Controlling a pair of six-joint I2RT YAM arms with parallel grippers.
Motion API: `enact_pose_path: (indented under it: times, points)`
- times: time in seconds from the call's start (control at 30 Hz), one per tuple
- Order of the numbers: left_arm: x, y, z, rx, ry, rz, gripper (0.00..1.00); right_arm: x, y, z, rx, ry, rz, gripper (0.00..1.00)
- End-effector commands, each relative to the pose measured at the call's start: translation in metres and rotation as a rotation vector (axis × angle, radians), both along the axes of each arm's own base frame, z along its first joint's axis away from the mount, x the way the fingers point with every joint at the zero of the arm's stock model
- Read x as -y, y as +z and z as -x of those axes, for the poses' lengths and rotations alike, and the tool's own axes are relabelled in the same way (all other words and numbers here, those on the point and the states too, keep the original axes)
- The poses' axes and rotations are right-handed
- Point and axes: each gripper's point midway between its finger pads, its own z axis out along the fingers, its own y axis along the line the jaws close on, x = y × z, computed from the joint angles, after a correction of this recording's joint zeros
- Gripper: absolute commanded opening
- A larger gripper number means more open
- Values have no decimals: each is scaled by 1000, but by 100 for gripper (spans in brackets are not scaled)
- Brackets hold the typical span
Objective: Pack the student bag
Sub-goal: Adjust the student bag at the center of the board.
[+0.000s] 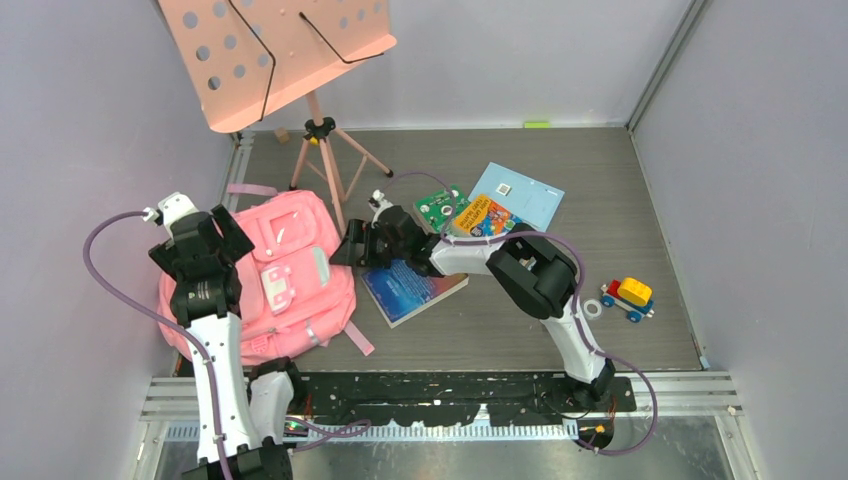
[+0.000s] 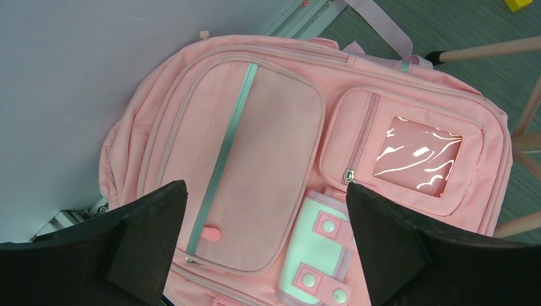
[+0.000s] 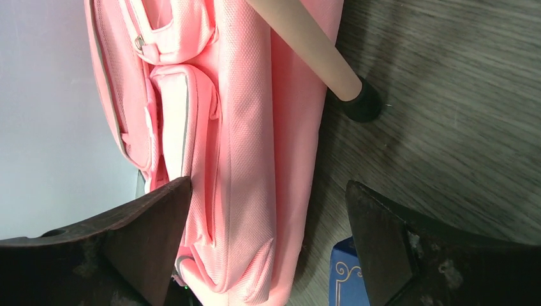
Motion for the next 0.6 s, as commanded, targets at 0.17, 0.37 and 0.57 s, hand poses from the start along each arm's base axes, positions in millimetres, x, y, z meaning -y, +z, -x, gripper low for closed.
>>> enact_pose_path:
  times: [0.17,0.37,0.57]
  points:
    - [1,4,-1,10,-10,-13,100,-25,59,26,21,68,-207,97]
    - [1,4,-1,9,-11,-15,100,-18,64,23,33,31,-203,98]
    - [2,5,-1,12,-14,-17,100,-28,47,29,53,47,-108,98]
